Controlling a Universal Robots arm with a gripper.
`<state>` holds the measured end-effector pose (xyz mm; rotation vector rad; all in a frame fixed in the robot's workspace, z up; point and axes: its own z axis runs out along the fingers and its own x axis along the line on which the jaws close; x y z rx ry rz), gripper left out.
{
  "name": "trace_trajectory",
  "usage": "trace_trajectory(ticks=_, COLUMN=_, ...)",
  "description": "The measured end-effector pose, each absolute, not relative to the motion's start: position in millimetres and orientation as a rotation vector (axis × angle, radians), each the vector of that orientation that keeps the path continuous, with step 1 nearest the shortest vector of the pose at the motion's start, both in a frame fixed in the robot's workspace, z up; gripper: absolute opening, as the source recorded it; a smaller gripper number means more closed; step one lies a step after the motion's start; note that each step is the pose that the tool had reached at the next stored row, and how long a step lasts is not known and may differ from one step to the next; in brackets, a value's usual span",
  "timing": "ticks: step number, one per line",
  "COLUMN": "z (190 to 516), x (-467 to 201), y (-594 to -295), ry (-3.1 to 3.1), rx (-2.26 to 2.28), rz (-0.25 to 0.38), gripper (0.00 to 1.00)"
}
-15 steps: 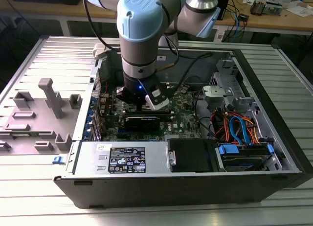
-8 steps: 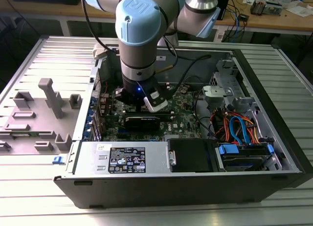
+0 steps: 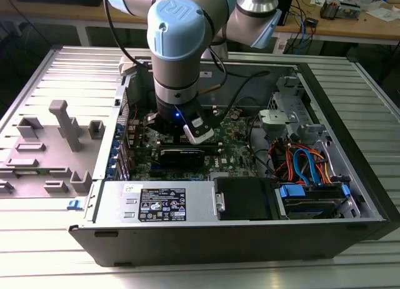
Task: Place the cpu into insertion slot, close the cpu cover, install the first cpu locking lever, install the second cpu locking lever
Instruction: 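Install the second cpu locking lever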
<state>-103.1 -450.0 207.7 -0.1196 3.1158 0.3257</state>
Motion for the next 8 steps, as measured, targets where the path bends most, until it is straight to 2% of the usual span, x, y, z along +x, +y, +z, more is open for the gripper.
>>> trace_trajectory(ticks=8, z=204.4, x=-103.9, y=-448.0, ry=3.115, rx=-0.119, rz=0.331, gripper=0.11)
